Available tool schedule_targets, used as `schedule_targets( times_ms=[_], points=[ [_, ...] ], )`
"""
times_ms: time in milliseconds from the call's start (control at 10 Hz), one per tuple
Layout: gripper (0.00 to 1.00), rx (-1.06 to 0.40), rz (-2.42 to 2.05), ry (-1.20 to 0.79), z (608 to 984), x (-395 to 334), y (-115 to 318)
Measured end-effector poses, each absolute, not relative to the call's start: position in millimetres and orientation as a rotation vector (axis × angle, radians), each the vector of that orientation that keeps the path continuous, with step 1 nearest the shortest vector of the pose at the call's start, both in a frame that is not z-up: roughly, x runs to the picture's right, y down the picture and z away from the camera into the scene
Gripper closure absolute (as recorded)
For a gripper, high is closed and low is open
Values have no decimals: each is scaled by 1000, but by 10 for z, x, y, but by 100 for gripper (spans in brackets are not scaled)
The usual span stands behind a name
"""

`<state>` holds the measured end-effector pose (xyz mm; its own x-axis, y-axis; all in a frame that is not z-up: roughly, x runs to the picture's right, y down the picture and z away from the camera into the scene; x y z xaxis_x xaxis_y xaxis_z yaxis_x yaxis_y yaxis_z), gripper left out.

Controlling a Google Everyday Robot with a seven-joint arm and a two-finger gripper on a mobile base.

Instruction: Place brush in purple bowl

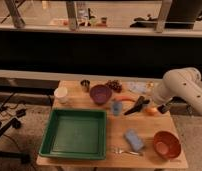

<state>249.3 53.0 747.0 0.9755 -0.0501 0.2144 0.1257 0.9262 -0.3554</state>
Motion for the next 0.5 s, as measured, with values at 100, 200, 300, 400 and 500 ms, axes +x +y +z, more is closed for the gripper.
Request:
schedule_targets(
  times_ms=[100, 200, 300, 400, 500],
  points=[
    [84, -368, -113, -223, 7504, 2335, 442],
    [84, -357, -148, -248, 7576, 2117, 288],
    [84, -356, -164, -258, 7641, 2025, 200],
    [84, -352, -182, -265, 7752, 1943, 43],
    [84, -355, -193, -271, 7872, 1869, -107]
  ],
)
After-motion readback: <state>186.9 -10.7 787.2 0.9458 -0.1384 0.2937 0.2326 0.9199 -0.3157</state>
